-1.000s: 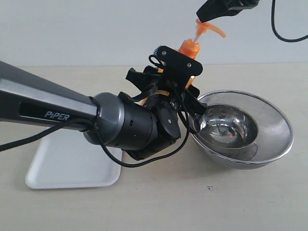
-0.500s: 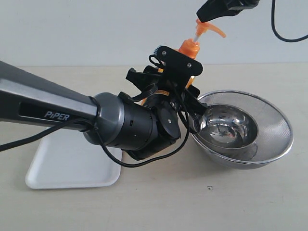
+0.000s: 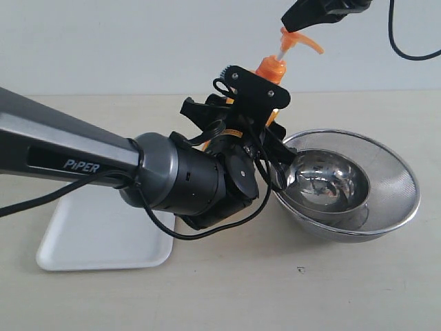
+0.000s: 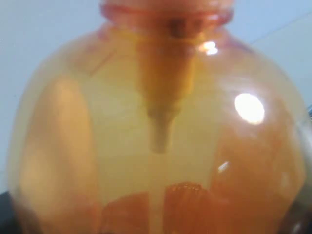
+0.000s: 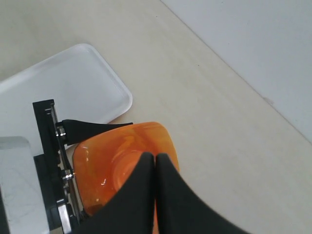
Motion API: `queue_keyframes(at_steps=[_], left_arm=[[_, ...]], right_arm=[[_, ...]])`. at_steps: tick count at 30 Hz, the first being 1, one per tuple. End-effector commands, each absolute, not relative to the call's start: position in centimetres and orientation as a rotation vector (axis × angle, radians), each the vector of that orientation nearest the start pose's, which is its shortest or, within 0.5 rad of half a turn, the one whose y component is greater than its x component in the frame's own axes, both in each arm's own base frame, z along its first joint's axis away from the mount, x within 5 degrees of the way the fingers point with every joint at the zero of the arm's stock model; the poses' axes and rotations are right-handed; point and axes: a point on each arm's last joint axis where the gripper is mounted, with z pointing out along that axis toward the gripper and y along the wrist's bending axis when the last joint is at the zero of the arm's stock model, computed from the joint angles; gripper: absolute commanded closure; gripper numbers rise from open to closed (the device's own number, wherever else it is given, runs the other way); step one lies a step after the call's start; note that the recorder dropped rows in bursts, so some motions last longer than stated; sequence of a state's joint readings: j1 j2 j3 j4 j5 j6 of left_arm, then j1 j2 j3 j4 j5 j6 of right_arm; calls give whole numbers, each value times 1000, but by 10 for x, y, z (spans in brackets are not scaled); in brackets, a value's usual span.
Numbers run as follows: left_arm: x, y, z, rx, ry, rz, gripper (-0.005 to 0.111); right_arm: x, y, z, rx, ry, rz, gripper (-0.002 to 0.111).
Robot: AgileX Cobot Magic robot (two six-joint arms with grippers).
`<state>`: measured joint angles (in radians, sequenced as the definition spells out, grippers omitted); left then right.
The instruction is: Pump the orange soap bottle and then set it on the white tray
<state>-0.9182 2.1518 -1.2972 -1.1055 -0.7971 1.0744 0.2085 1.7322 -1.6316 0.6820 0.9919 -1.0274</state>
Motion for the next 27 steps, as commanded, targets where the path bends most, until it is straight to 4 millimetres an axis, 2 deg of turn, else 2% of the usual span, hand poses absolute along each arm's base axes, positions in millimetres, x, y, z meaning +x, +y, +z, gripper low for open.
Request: queue_keyframes(at_steps=[1, 27], left_arm=[[317, -327, 171, 505, 1699, 90, 102], [317, -327, 171, 505, 1699, 90, 102]], right_arm=[[362, 129, 327, -1271, 2154, 519, 108], [361, 129, 326, -1266, 2176, 540, 108]])
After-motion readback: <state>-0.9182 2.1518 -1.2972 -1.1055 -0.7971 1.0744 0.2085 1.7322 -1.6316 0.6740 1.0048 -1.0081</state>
